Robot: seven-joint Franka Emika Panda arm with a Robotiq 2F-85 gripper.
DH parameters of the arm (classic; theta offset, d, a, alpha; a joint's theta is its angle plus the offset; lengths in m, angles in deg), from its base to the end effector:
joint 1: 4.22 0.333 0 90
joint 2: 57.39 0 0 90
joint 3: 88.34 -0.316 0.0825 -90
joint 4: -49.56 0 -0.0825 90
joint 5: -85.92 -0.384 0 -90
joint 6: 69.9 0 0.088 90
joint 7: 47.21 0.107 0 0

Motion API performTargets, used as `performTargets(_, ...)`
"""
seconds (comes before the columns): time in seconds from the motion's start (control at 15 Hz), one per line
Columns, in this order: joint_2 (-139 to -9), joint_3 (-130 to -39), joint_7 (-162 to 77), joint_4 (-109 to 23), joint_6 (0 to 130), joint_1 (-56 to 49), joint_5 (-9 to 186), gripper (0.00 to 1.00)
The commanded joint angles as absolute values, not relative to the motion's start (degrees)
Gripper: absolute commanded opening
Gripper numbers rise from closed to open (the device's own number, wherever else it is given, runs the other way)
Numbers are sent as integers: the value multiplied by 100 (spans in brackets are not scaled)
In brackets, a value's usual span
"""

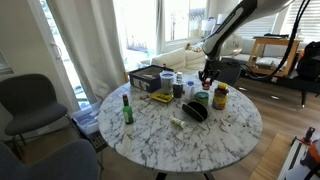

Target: Remove the bottle with a red lid from the white bottle with blue lid and place it on top of the bottle with a green lid

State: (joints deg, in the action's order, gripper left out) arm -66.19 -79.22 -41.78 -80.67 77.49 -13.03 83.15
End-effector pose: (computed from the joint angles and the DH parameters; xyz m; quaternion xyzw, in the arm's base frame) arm 0.5199 -0.1687 0.3048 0.9729 -0.2190 0.0739 0.0056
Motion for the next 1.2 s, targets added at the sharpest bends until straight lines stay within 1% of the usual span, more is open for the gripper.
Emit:
performTargets(0.0, -6706, -7915, -4166, -8211, 8069, -1341, 8159, 24)
performTargets(0.73, -6823, -8055, -4169, -8319, 8265, -1246, 8109, 24)
performTargets(0.8, -6836, -8065, -4186, -8316, 8277, -1250, 8096, 74)
performTargets(0.87, -6840, -8068, -4185, -8311, 8281, -1250, 8094, 75)
performTargets(1.07, -6660, -8109, -4234, -8291, 8337, -1246, 8047, 95)
performTargets(1.13, -6591, -8114, -4242, -8284, 8354, -1245, 8057, 100)
